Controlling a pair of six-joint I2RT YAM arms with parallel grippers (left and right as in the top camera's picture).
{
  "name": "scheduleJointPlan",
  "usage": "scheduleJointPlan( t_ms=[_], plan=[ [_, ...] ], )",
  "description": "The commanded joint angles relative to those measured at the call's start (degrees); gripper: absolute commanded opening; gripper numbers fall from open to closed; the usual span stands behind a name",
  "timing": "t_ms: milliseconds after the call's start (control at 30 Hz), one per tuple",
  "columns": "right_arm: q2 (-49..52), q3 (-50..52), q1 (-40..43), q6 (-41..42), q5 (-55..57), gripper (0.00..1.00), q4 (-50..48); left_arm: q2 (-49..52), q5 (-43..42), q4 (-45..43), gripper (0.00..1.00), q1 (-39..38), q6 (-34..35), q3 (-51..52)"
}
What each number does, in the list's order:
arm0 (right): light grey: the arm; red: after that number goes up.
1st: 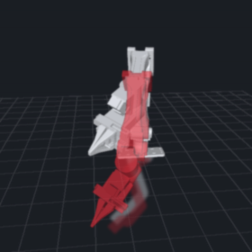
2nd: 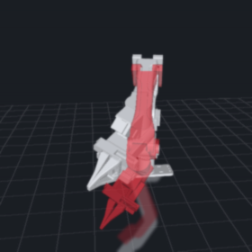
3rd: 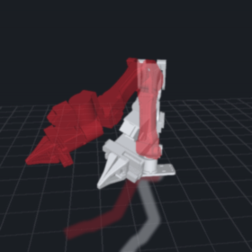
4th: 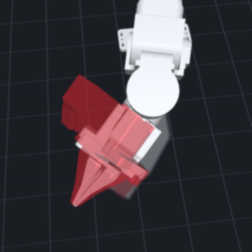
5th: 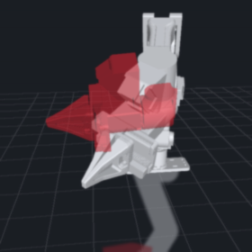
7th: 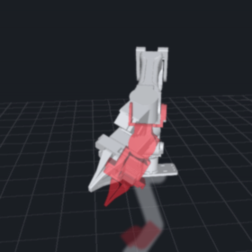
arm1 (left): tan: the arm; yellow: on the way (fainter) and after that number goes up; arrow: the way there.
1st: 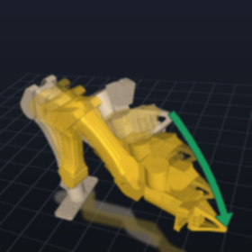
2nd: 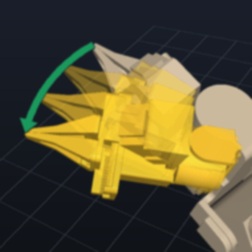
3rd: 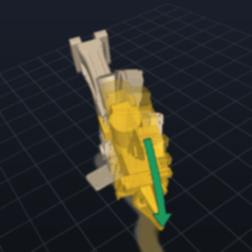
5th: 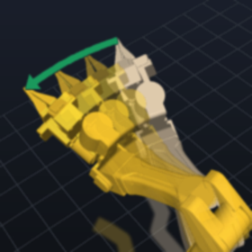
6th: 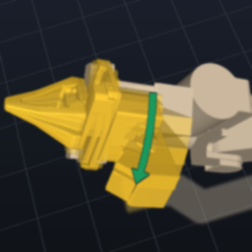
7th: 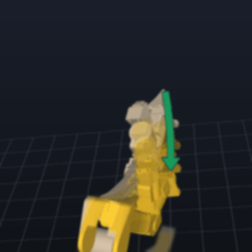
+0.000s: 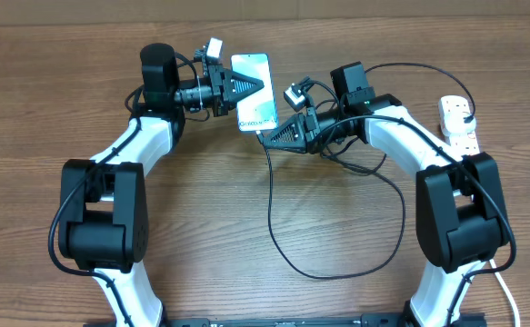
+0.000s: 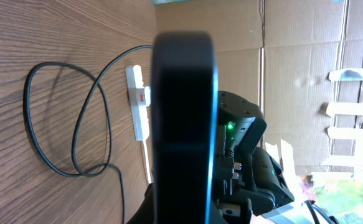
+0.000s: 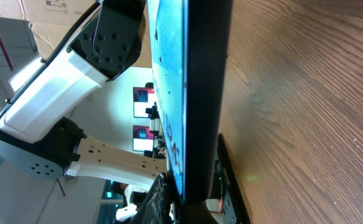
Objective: Plug charger to phone and switch on socket
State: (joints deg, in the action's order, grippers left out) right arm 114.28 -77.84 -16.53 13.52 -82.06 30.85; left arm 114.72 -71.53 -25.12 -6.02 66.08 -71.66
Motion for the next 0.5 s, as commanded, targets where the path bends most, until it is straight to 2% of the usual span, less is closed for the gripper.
scheduleJointPlan(
  t_ms=[0,467],
  plan=[
    [-1.8,-1.2,0.5,0.2,-0.1,0.04,-0.6,0.0,-1.7,-0.4,0.04,-0.3,-0.2,-0.6],
    [-1.8,-1.2,0.5,0.2,-0.1,0.04,-0.6,0.0,1.2,-0.4,0.04,-0.3,0.5,-0.6]
  ],
)
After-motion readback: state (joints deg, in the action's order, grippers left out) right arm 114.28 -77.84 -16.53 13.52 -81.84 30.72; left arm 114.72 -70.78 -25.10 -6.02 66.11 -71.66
